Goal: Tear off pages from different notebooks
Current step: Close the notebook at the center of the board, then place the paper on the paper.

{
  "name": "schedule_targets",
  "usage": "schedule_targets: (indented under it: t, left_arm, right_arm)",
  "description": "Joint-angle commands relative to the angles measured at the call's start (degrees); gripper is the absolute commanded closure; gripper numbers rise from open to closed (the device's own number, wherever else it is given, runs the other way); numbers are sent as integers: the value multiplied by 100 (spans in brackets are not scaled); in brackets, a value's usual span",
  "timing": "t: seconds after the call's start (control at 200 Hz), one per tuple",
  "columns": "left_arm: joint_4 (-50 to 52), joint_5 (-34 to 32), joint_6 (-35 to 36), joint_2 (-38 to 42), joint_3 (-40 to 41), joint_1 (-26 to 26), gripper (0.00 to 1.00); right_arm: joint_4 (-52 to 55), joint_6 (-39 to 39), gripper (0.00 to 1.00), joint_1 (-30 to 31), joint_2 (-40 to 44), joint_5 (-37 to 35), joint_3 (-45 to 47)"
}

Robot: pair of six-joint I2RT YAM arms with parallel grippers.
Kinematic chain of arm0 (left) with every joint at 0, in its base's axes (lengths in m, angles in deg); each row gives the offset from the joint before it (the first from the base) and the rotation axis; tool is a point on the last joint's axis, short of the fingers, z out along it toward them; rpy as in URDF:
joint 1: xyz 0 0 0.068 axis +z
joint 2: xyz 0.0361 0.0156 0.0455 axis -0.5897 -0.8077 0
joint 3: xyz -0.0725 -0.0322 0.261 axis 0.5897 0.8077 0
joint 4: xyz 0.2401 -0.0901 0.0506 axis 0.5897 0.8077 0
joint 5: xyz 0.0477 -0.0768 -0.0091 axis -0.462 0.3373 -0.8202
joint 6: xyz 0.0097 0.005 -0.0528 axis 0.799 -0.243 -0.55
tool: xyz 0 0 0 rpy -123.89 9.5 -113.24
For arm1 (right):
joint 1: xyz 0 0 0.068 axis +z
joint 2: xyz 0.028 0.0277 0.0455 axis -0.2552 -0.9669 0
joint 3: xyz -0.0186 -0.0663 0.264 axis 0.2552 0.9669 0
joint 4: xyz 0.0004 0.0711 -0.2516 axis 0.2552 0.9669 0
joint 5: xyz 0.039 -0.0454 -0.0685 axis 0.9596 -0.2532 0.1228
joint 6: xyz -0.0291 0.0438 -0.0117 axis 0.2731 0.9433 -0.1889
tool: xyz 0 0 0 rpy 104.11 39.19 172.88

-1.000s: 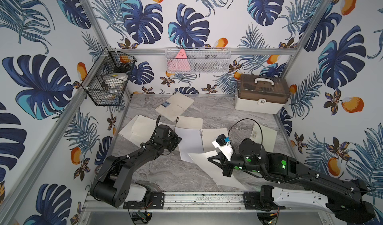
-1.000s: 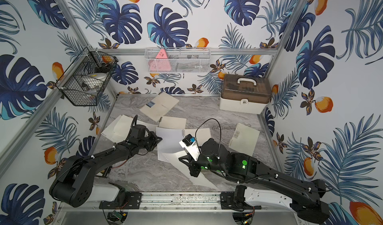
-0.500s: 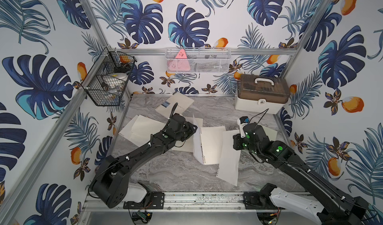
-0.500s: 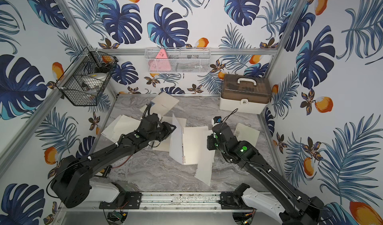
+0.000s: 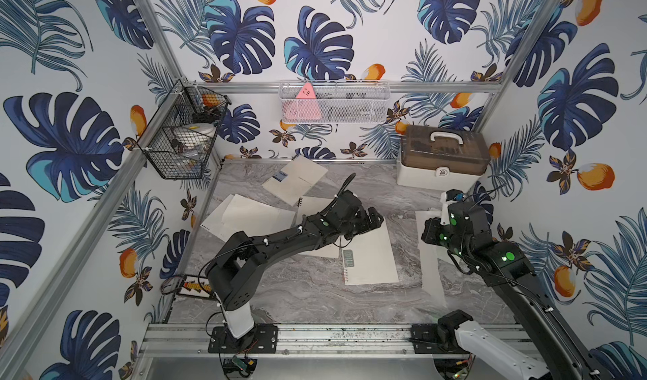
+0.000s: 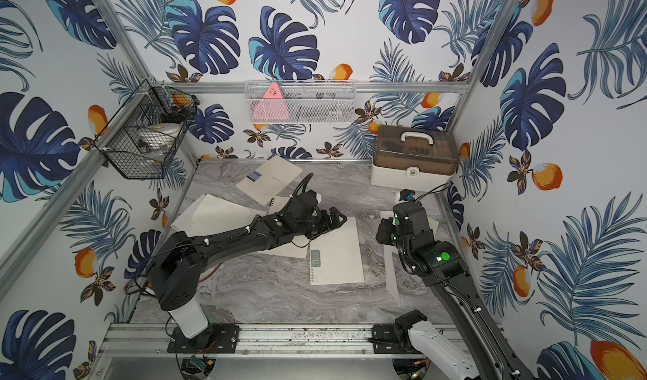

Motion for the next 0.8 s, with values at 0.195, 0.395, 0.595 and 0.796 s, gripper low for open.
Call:
schedule_targets:
  t: [0.195, 0.395, 0.595, 0.796]
  left_arm:
    - [-1253, 2005, 1818, 2321, 1885, 1229, 1]
    - [-1611, 2819, 2280, 2812, 2431, 1248, 1]
    - [-2580, 3314, 1901, 2579, 2652, 1246, 26]
    - [-2516, 2838, 1873, 2783, 2786, 1280, 89]
  right_arm:
    - [-3252, 421, 100, 12, -802, 5025, 527]
    - [-5475, 1523, 100, 21, -1250, 6096, 831]
    - [-5844, 1724, 100, 20, -1357, 6000, 912]
    - [-3839, 728, 100, 18, -1478, 4578, 526]
